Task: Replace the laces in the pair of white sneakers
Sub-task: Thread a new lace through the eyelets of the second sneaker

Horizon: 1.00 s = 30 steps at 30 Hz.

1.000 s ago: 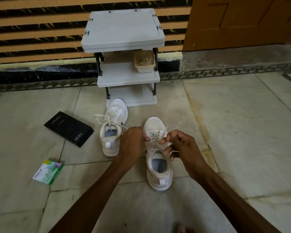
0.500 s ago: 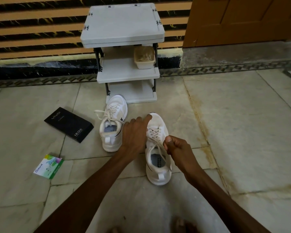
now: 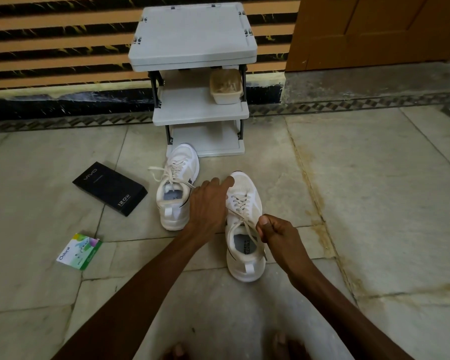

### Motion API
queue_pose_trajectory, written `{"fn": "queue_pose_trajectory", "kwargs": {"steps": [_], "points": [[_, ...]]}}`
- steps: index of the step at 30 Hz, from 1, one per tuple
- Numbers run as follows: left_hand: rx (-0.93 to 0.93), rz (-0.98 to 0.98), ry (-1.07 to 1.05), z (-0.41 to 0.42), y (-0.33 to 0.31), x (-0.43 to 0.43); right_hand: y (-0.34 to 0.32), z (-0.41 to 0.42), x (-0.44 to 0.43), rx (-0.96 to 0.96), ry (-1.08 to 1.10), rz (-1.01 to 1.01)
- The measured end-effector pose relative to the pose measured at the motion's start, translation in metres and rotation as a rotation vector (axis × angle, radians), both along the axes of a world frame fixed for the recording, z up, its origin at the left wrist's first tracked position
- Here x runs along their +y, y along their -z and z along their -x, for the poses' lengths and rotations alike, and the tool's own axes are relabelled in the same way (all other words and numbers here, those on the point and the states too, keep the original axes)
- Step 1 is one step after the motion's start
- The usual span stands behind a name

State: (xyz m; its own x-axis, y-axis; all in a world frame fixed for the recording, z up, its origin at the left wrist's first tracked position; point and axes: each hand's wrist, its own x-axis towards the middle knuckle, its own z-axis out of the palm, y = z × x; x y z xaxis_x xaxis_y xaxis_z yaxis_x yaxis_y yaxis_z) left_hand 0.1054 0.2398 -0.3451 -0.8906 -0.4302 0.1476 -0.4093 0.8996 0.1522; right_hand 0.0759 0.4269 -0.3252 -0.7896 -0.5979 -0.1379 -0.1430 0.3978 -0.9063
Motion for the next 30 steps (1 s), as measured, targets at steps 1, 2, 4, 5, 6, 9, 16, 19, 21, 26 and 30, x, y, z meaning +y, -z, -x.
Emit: {"fn": "queue_pose_trajectory", "kwargs": {"steps": [1, 2, 4, 5, 6, 9, 16, 19, 21, 26, 30], "points": [[0.008, -0.005, 0.0, 0.0, 0.0, -0.001, 0.001, 0.0, 0.001, -0.004, 0.004, 0.0], [0.015, -0.018, 0.001, 0.0, 0.0, -0.001, 0.002, 0.0, 0.003, -0.006, 0.008, -0.002], [0.011, -0.051, 0.002, 0.0, 0.0, 0.0, 0.006, -0.001, 0.004, -0.011, 0.01, -0.014], [-0.005, -0.064, 0.003, -0.001, 0.0, 0.001, 0.007, -0.002, 0.004, -0.023, 0.013, -0.027], [-0.019, -0.069, 0.001, -0.001, 0.0, 0.002, 0.006, -0.001, 0.003, -0.034, 0.013, -0.039], [-0.044, -0.137, 0.022, -0.006, -0.001, -0.002, -0.001, 0.004, 0.001, 0.041, -0.029, -0.11], [-0.026, -0.087, 0.007, -0.028, -0.016, -0.009, -0.005, -0.02, -0.002, 0.57, -0.44, -0.575], [0.066, 0.026, -0.05, -0.046, -0.016, -0.014, 0.006, -0.029, -0.005, 0.71, -0.515, -0.666], [0.093, 0.079, -0.116, -0.057, -0.016, -0.021, 0.011, -0.03, -0.007, 0.703, -0.496, -0.644], [-0.069, 0.091, -0.249, -0.073, -0.012, -0.039, 0.014, -0.024, -0.036, 0.714, -0.466, -0.606], [-0.182, 0.073, -0.251, -0.08, -0.007, -0.049, 0.012, -0.012, -0.067, 0.748, -0.456, -0.61]]}}
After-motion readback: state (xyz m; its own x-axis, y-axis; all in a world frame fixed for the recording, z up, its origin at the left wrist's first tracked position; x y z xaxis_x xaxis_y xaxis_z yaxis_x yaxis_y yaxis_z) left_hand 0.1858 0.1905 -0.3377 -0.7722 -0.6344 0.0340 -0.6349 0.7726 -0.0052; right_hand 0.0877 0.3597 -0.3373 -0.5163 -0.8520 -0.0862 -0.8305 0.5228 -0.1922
